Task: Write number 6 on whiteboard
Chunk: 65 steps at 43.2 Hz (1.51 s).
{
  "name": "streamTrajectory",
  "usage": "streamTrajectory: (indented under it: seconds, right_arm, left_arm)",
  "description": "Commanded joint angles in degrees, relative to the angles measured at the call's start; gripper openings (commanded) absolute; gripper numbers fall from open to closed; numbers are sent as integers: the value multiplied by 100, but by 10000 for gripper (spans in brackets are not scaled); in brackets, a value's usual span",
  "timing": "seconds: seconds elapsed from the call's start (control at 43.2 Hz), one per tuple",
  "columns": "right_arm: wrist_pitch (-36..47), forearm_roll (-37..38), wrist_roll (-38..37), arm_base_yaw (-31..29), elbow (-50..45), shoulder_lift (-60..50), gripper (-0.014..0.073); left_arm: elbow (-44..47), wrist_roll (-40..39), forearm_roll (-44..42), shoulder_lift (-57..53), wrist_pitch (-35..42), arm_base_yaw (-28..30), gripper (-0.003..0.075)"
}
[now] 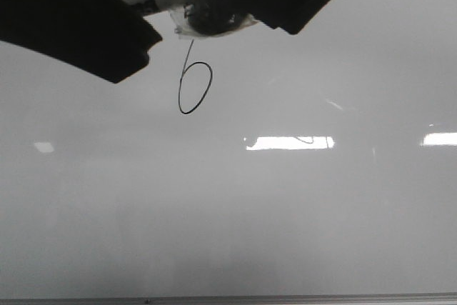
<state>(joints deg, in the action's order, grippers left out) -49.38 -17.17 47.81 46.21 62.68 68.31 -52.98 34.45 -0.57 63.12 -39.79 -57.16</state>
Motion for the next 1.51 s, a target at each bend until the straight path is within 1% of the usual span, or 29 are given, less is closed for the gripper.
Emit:
streamTrajectory:
  seconds: [0.0, 0.116, 0.255, 0.324, 0.394, 0.44, 0.51, 0.556, 0.579, 0.602, 0.625, 0.672, 0.788, 0.88, 1.019, 1.112, 1.205, 1.251, 1.32, 1.436, 1.483]
  right_arm:
    - [225, -176, 39, 10, 159, -164, -60]
    - [225, -176, 39, 10, 159, -164, -60]
    - [237, -177, 39, 10, 159, -158, -56]
    - [237, -177, 39, 3, 159, -146, -38]
    - [242, -177, 34, 3, 159, -116, 34]
    - [254, -177, 34, 3, 159, -95, 120]
    - [270, -177, 34, 3, 159, -75, 277]
    - [287, -177, 34, -10, 159, -89, 408]
    - [303, -172, 28, -10, 159, -96, 437]
    - [312, -172, 8, -10, 159, -112, 489]
    - [333, -164, -27, -23, 159, -132, 526]
    - [345, -99, -197, -79, 159, -193, 545]
    - [339, 288, -897, -376, 100, -457, 498]
    - [392, 648, -1545, -717, -174, -859, 451]
    - [836, 1026, -2385, -1368, -1034, -1691, 405]
    - [1298, 1118, -3041, -1931, -1754, -2344, 361]
    - [1803, 1118, -3508, -2402, -2390, -3032, 262]
    - [1976, 1118, -3588, -2561, -2636, -3352, 208]
    - [2186, 1113, -3590, -2780, -3009, -3760, 103]
    - [2270, 1113, -3590, -2893, -3353, -4304, -43]
    - [2292, 1098, -3590, -2893, -3434, -4413, -76]
  left_arm:
    - [-213, -12, 57, -17, 582, -41, 265]
    - [-213, -12, 117, 45, 770, -41, 210]
    - [-213, -12, 117, 56, 770, -41, 170]
    - [-213, -12, 180, 56, 784, -41, 150]
    - [-213, -12, 246, 56, 795, -41, 132]
    - [-213, -12, 262, 56, 795, -41, 120]
    - [-213, -12, 265, 56, 785, -41, 101]
    - [-213, -12, 265, 56, 760, -41, 93]
    - [-213, -12, 265, 56, 744, -41, 92]
    - [-213, -12, 265, 56, 730, -41, 92]
    - [-213, -12, 265, 56, 718, -28, 92]
    - [-213, -12, 265, 56, 681, -15, 92]
    - [-213, -106, 275, 46, 603, 220, 92]
    - [-201, -125, 385, -3, 493, 602, 92]
    - [145, -172, 517, -338, 693, 1408, 92]
    - [522, -560, 517, -711, 912, 2161, 92]
    - [974, -1146, 517, -1141, 1274, 3113, 90]
    - [1213, -1401, 517, -1356, 1477, 3498, 82]
    - [1564, -1799, 517, -1656, 1736, 4187, 64]
    - [2062, -1994, 608, -1991, 2124, 5089, 48]
    - [2228, -2005, 692, -2046, 2328, 5351, 48]
